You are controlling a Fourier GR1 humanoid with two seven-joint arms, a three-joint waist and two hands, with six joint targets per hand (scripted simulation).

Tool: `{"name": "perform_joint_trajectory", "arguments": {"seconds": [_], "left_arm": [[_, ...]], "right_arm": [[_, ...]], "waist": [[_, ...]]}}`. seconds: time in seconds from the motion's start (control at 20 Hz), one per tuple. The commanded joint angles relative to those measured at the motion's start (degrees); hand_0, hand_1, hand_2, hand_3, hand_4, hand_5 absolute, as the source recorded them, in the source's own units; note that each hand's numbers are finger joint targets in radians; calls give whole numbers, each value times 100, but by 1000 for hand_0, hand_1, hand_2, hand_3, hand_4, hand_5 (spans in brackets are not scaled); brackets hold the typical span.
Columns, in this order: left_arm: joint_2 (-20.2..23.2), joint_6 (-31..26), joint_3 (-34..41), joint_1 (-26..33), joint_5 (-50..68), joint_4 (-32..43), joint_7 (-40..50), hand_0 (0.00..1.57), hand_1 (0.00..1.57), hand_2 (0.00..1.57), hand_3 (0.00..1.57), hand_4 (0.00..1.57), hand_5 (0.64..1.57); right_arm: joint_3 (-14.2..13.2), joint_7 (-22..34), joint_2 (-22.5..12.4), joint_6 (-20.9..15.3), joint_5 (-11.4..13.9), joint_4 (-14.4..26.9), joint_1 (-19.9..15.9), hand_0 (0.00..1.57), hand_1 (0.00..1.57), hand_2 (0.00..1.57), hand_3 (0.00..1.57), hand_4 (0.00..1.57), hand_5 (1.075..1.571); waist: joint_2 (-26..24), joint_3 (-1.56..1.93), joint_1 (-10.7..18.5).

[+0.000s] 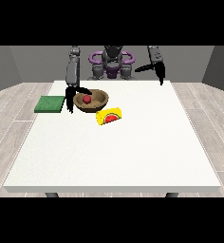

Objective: Pick the cup and pour the ball into the bowl, then pick the bowl and place it on the pad

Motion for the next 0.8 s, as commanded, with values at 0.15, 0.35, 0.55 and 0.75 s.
{"name": "perform_joint_trajectory", "arguments": {"seconds": [0.15, 0.35, 0.55, 0.75], "left_arm": [[9, -69, 28, 41, 44, -279, 154, 0, 0, 0, 0, 0, 1566], [-63, -170, -160, -82, 17, -507, -33, 0, 0, 0, 0, 470, 1564], [-49, -352, -237, -82, 70, -442, 23, 0, 0, 0, 0, 655, 1531], [-37, -429, -95, 136, 201, -52, 22, 0, 0, 0, 0, 898, 1466]], "right_arm": [[-343, 466, 119, -303, -367, 650, -78, 0, 0, 0, 0, 464, 1547], [64, 386, -404, -1538, 618, 820, 346, 1571, 1571, 1571, 1088, 850, 1505], [439, 675, -517, -2556, 1284, 729, 451, 1571, 1571, 1571, 1562, 938, 1558], [664, 1496, -397, -2971, 1491, 523, 306, 1571, 1571, 1571, 1256, 898, 1566]], "waist": [[128, 5, 84], [518, -14, 439], [298, -31, 733], [-251, -28, 602]]}}
